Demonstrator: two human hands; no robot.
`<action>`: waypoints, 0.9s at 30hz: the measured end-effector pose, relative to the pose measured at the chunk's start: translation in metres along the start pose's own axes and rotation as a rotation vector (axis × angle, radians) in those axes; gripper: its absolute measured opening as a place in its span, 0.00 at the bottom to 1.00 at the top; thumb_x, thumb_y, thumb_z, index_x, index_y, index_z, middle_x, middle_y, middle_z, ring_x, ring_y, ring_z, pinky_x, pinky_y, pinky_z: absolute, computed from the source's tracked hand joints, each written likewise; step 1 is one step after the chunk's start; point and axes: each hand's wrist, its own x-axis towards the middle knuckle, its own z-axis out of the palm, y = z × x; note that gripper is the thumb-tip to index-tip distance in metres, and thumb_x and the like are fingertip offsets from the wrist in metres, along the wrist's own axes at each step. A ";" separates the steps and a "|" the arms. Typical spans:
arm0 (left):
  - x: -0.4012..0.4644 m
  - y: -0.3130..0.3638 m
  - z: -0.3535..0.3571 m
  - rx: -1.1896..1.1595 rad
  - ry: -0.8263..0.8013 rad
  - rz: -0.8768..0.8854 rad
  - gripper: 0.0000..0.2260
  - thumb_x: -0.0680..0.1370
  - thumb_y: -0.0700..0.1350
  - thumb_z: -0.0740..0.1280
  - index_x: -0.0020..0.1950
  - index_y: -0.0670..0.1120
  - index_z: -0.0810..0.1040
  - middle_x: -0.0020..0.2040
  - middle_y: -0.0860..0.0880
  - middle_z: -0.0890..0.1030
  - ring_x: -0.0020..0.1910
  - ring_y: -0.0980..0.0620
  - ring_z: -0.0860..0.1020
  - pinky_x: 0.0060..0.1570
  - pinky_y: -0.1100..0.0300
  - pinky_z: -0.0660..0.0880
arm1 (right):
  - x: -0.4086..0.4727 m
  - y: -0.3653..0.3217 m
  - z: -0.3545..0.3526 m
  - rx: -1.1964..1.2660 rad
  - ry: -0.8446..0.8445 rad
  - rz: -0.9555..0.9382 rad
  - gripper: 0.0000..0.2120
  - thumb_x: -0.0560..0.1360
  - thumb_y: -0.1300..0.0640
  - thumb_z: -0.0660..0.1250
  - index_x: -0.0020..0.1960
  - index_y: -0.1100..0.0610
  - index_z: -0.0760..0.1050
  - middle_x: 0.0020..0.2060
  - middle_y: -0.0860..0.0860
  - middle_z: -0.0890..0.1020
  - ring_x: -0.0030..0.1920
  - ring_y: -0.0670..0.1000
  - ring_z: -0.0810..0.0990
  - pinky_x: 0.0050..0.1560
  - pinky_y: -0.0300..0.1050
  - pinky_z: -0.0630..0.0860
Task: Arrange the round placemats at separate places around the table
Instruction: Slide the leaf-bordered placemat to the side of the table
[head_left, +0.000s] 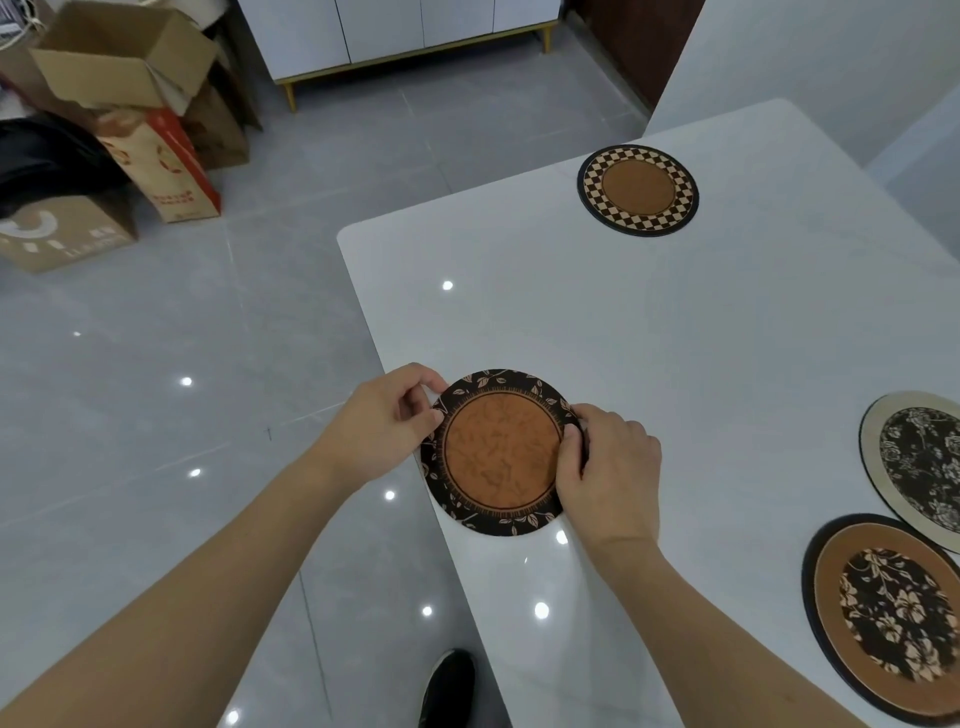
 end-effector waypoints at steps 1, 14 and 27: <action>0.000 0.000 0.000 0.000 0.002 0.002 0.10 0.75 0.40 0.69 0.49 0.55 0.78 0.32 0.54 0.76 0.30 0.61 0.71 0.35 0.72 0.71 | 0.000 0.000 0.000 0.002 -0.002 0.000 0.10 0.77 0.55 0.58 0.55 0.52 0.75 0.43 0.49 0.80 0.44 0.54 0.74 0.52 0.48 0.65; -0.002 0.002 -0.001 0.037 -0.006 0.012 0.08 0.75 0.39 0.69 0.50 0.52 0.77 0.34 0.54 0.76 0.30 0.61 0.71 0.35 0.72 0.70 | 0.001 0.001 0.001 0.007 -0.007 0.002 0.10 0.77 0.56 0.59 0.54 0.52 0.75 0.43 0.49 0.81 0.44 0.53 0.74 0.52 0.48 0.66; -0.005 -0.002 0.004 0.133 -0.005 0.070 0.07 0.77 0.40 0.67 0.51 0.51 0.74 0.36 0.53 0.72 0.33 0.59 0.69 0.37 0.71 0.68 | 0.000 0.002 0.004 -0.003 0.028 -0.014 0.09 0.76 0.55 0.58 0.53 0.53 0.74 0.43 0.50 0.78 0.44 0.54 0.74 0.51 0.48 0.67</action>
